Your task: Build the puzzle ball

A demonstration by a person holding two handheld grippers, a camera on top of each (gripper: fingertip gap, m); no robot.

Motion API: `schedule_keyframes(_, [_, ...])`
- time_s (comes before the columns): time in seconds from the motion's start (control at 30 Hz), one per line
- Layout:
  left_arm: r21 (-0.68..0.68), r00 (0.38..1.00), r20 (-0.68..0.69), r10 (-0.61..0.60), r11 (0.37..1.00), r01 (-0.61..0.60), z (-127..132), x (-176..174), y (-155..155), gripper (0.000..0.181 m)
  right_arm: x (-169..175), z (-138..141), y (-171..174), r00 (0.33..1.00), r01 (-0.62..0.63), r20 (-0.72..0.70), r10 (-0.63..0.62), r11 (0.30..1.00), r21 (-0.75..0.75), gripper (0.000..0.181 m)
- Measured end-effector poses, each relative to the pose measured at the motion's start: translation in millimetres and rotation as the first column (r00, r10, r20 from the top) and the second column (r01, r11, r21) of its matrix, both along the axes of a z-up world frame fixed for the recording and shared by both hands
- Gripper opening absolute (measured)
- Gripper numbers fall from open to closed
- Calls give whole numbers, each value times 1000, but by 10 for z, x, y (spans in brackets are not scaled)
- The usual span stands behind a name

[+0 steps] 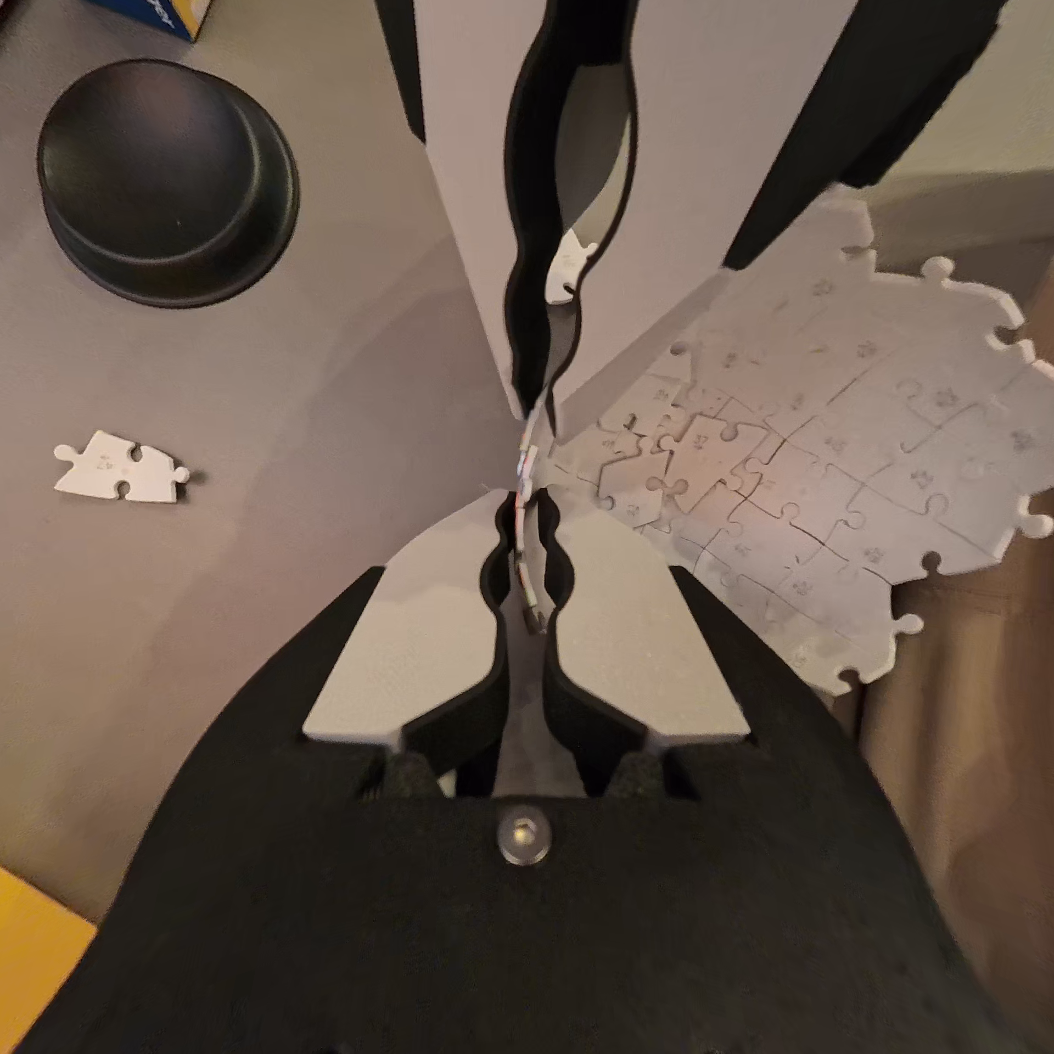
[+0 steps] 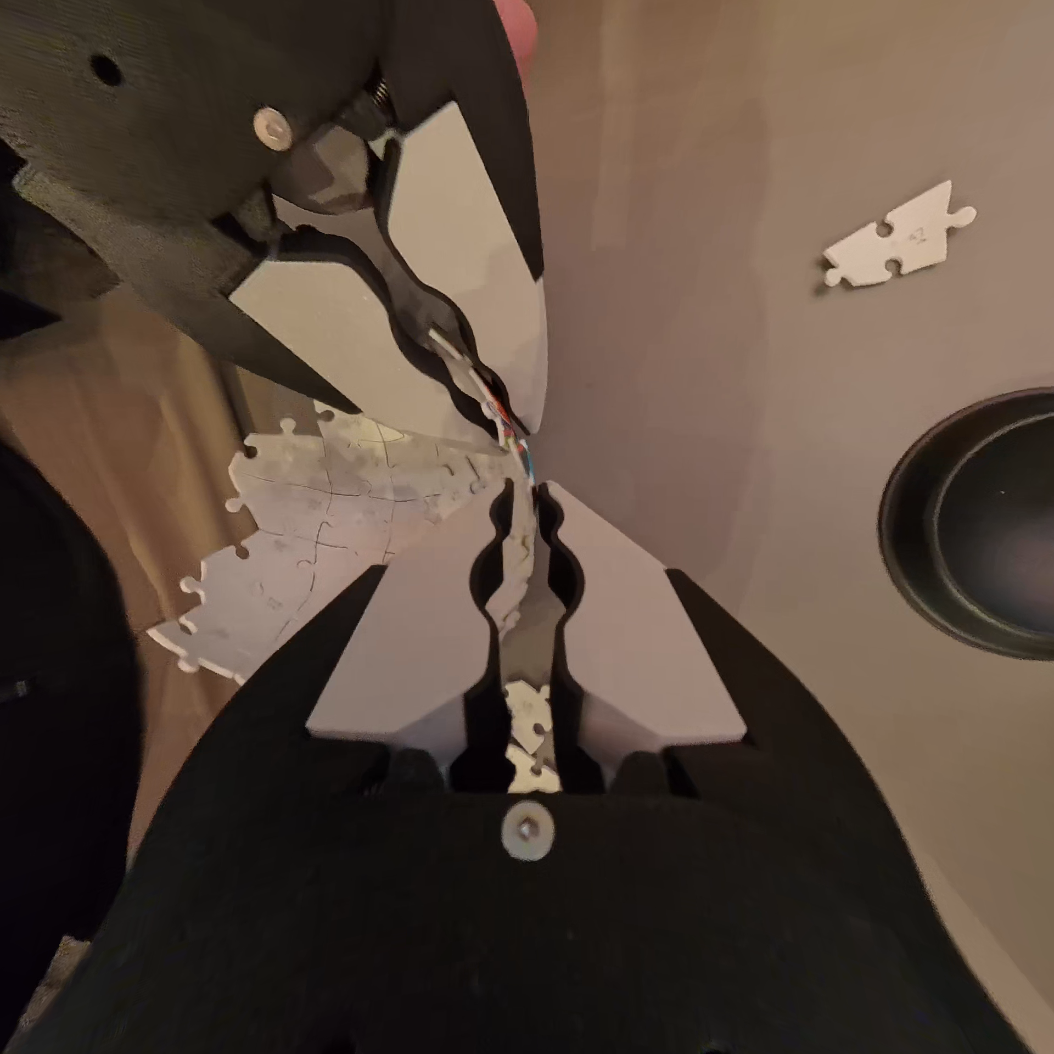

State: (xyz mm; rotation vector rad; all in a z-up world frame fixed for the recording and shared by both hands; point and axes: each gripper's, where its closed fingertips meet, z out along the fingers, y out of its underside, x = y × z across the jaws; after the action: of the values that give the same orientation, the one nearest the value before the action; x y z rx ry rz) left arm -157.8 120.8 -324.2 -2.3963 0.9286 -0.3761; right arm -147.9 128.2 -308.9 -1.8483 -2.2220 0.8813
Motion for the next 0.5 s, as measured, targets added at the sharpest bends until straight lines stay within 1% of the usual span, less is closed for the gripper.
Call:
schedule_keyframes(0.17, [1,1000,-16,-5,1000,5,-18,14,10,7,2,-18,12,1000,-4,-15,4,1000,-26,3])
schedule_keyframes(0.27, [-6,1000,-2,4,1000,-4,-21,18,16,7,-2,-22,10,999,-22,-38,21,999,-26,3])
schedule_keyframes(0.4, [-20,999,33,8,1000,-7,-27,30,17,8,12,-27,20,999,-29,-45,27,999,-35,0])
schedule_keyframes(0.5, [-43,995,100,14,999,-9,-13,40,10,6,24,-8,12,997,-41,-63,37,997,-60,0])
